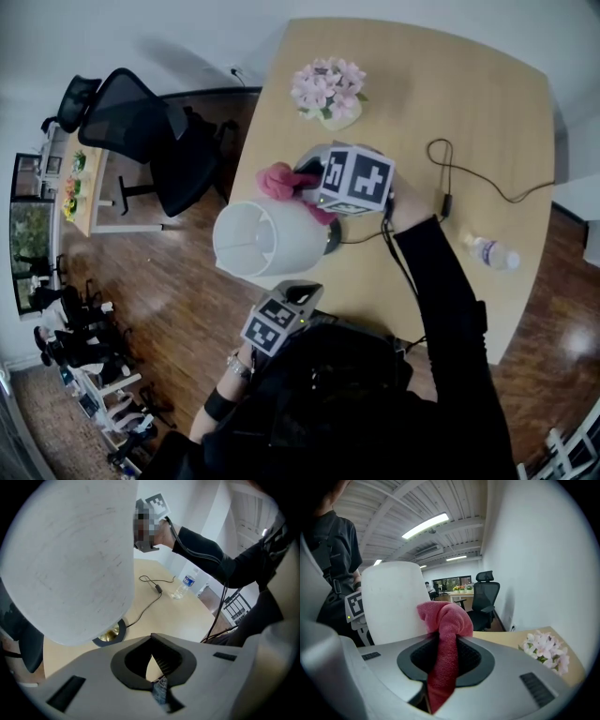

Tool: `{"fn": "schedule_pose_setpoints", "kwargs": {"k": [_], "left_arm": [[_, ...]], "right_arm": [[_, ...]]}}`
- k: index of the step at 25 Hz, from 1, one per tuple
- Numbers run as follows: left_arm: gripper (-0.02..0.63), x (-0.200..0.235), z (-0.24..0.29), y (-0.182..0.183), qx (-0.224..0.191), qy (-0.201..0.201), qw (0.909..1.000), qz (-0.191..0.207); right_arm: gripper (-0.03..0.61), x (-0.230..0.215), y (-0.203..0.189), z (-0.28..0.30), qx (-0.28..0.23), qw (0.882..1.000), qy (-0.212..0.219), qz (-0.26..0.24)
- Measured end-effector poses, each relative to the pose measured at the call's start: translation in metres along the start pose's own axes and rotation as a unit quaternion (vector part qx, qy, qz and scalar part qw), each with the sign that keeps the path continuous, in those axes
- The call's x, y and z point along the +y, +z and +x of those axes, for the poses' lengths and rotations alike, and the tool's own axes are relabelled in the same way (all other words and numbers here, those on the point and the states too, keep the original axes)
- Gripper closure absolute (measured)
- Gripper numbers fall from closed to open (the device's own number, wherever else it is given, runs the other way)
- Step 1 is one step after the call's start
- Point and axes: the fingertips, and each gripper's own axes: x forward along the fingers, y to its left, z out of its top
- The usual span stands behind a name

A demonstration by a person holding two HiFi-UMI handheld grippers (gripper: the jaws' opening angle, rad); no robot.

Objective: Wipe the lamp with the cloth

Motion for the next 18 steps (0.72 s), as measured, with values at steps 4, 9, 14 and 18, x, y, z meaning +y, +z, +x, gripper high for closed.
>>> {"fn": "schedule_pose_setpoints", "kwargs": {"k": [4,9,14,18], "left_arm": [[0.621,0.001,-0.001,-0.002,0.000,-0.002,1.0000,0.000],[0.621,0.003,-0.001,-0.005,0.001,-0.001,1.0000,0.002],[0.621,0.006,-0.007,-0.011,0.001,-0.001,1.0000,0.004],[0.621,0.009,-0.013,-0.019,0.002,-0.002,1.0000,0.009]], "right_arm": [[0.482,-0.005,-0.022,0.007,0.006,0.999,-0.008,0.036],[0.482,-0.010,-0.035,0.010,0.009,0.998,-0.022,0.059],[0.482,-0.015,-0.046,0.018,0.036,0.996,-0.049,0.063],[0.482,-0.008,-0.063,0.028,0.084,0.992,-0.065,0.063]]}}
